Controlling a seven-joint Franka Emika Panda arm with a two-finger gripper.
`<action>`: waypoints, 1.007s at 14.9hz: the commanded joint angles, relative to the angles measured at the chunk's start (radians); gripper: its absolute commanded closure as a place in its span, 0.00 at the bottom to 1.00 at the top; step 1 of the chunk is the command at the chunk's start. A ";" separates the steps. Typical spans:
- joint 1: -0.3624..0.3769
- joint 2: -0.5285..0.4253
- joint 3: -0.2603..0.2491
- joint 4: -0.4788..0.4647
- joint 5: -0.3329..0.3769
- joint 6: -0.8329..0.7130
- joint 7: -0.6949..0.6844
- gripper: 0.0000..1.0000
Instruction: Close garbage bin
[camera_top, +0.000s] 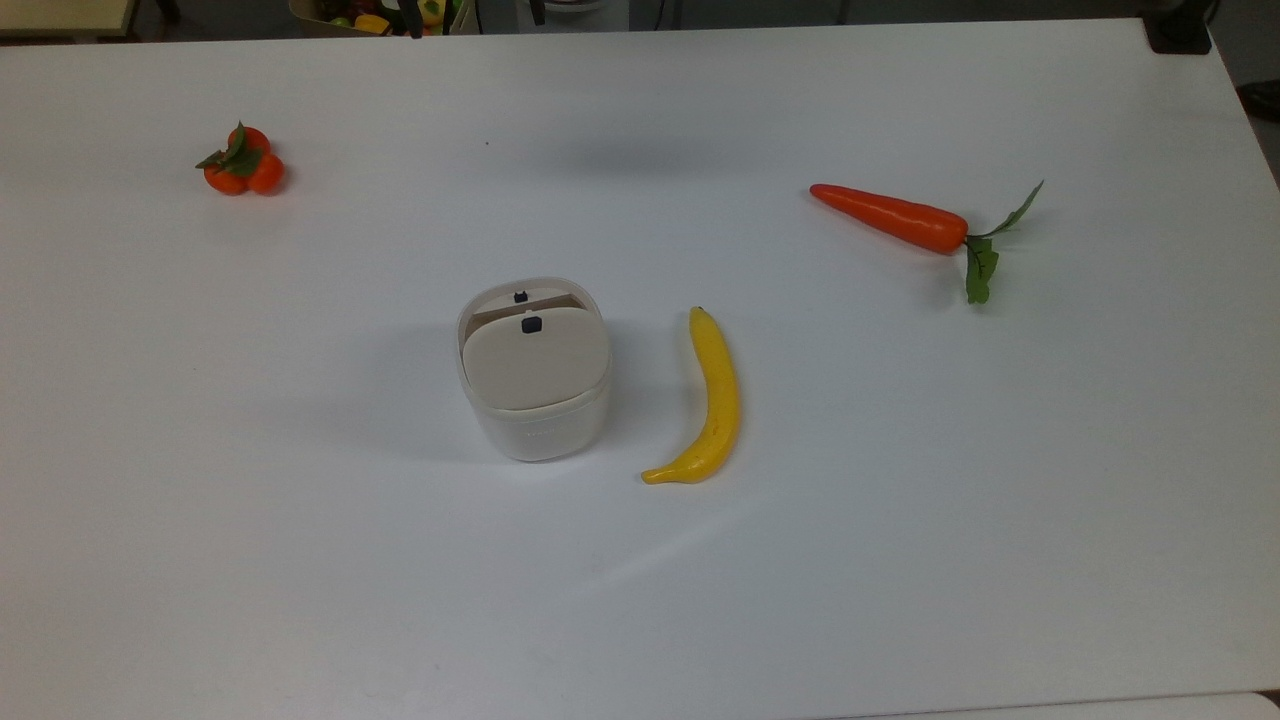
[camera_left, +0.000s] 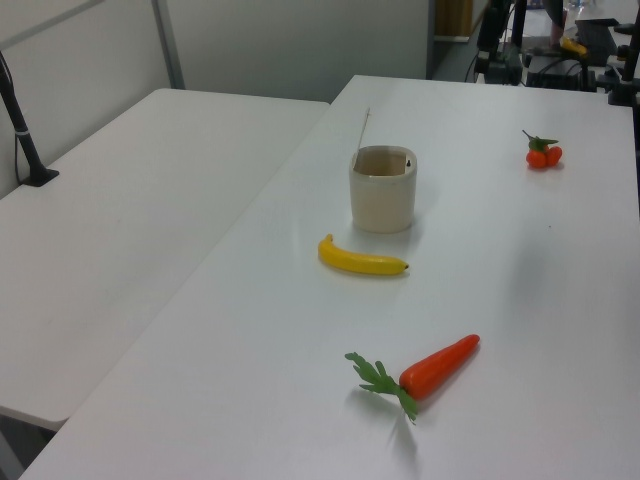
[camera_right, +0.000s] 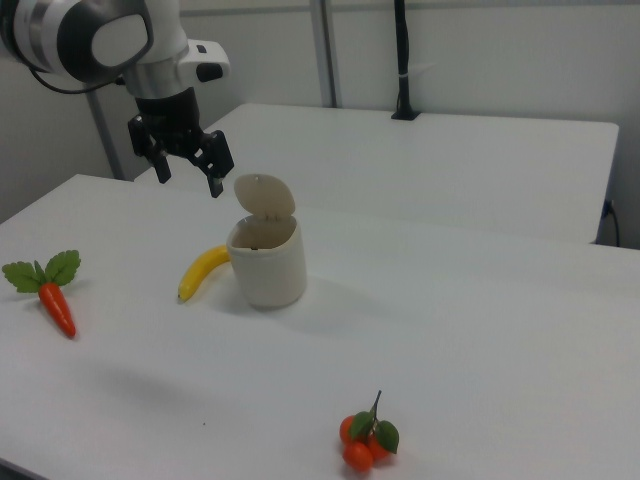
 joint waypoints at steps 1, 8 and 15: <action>0.003 -0.007 -0.002 -0.013 -0.012 0.019 -0.012 0.00; 0.002 -0.009 -0.002 -0.013 -0.010 0.021 0.000 0.00; -0.001 -0.007 -0.003 -0.014 -0.010 0.022 -0.011 0.00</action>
